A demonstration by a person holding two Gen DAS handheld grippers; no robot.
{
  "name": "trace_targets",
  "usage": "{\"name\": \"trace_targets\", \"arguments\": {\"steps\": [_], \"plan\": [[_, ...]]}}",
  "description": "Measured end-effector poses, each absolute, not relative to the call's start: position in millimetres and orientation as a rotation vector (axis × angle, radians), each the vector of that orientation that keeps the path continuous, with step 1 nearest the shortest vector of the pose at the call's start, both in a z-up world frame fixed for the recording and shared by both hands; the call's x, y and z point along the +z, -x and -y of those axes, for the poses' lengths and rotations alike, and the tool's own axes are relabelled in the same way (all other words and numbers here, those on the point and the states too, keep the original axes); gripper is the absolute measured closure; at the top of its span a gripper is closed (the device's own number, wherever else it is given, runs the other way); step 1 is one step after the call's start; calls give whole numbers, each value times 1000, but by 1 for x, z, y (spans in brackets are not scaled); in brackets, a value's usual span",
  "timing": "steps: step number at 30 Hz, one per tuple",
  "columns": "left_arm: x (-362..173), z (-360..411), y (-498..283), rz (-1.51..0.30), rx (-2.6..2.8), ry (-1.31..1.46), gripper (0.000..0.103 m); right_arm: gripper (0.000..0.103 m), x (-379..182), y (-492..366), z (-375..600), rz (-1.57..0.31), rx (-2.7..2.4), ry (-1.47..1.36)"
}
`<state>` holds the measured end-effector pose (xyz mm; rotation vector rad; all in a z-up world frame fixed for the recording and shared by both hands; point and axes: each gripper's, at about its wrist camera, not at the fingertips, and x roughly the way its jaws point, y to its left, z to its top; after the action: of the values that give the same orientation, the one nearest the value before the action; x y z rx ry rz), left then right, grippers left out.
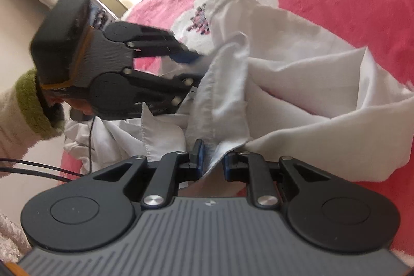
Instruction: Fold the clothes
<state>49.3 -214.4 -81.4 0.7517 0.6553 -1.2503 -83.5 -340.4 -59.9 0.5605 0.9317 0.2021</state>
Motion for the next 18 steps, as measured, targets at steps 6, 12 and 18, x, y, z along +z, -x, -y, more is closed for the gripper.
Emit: {"name": "trace_targets", "arguments": {"steps": [6,12,18], "plan": [[-42,201,-47,-600,-1122,-550,101,89,-54,86,339,-893,198,-558],[38,171,-34,-527,-1045,-271,101,75,-52,79,336,-850,241,-644],[114,134,-17,-442,-1013,-27,101,70,-40,77,315,-779,211,-659]]}}
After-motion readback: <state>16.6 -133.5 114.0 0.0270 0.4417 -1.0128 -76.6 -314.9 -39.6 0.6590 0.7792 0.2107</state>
